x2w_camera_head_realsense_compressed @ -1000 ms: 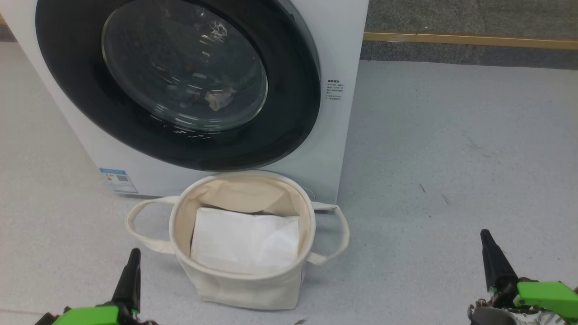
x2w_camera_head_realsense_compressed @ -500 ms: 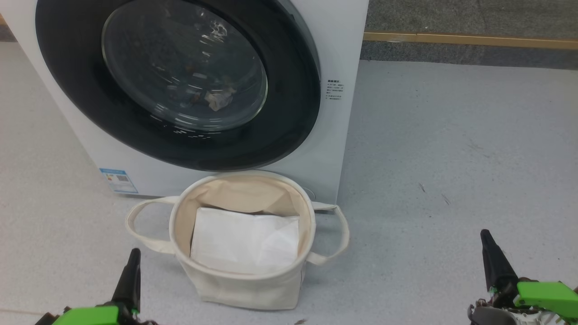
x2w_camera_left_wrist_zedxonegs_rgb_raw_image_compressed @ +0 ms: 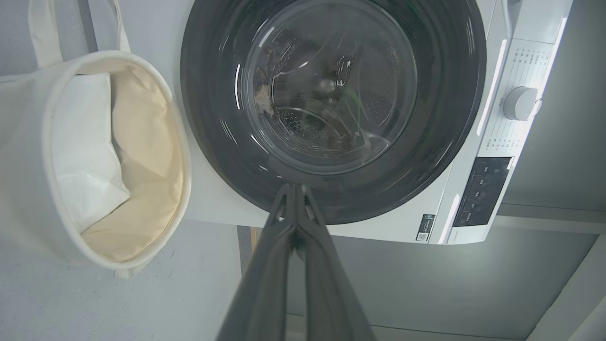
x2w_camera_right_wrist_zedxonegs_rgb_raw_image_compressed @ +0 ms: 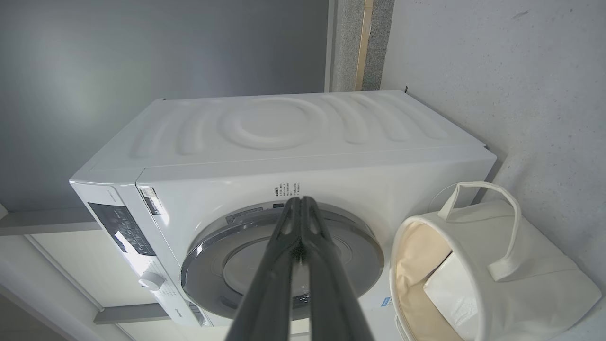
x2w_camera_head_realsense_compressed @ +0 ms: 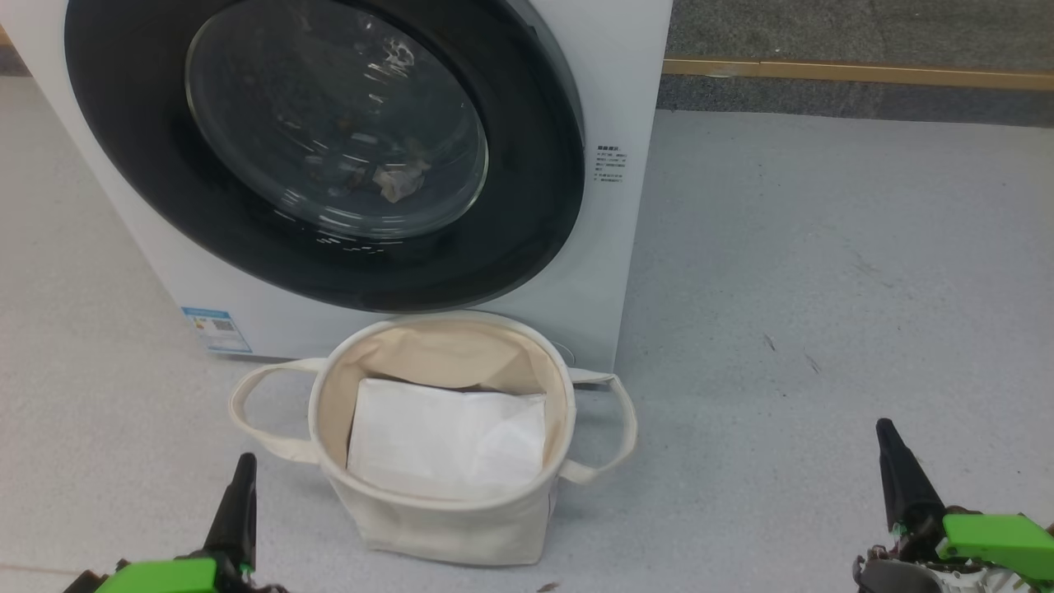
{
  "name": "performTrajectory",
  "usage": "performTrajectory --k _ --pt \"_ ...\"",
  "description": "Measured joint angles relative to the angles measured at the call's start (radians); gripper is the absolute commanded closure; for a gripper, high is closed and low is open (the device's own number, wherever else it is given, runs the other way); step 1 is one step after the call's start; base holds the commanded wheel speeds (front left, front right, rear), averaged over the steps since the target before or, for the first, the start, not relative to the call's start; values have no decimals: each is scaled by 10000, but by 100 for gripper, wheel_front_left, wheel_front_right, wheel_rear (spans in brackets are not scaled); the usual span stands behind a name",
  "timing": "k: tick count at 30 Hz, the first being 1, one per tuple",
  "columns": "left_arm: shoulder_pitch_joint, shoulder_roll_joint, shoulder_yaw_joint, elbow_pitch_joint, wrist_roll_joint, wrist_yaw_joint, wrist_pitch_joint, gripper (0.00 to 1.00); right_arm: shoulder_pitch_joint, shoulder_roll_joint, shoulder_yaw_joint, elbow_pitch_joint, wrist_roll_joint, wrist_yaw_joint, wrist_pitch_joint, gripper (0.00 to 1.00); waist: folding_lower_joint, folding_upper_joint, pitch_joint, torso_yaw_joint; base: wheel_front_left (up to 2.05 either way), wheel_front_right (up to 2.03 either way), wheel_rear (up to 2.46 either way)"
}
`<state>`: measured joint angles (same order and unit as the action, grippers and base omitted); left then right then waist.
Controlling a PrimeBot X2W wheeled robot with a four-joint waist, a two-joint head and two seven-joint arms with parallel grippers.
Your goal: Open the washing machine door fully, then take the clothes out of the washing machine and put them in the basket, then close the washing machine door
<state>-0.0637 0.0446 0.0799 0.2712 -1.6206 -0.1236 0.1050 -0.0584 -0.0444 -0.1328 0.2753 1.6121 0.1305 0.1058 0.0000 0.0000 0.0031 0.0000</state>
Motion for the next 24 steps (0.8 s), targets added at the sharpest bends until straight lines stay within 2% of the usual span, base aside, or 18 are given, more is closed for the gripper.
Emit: performTrajectory --k 24 --pt "0 -2 2 0 82 0 0 100 0 0 -2 0 -2 0 2 100 0 0 0 0 0 0 0"
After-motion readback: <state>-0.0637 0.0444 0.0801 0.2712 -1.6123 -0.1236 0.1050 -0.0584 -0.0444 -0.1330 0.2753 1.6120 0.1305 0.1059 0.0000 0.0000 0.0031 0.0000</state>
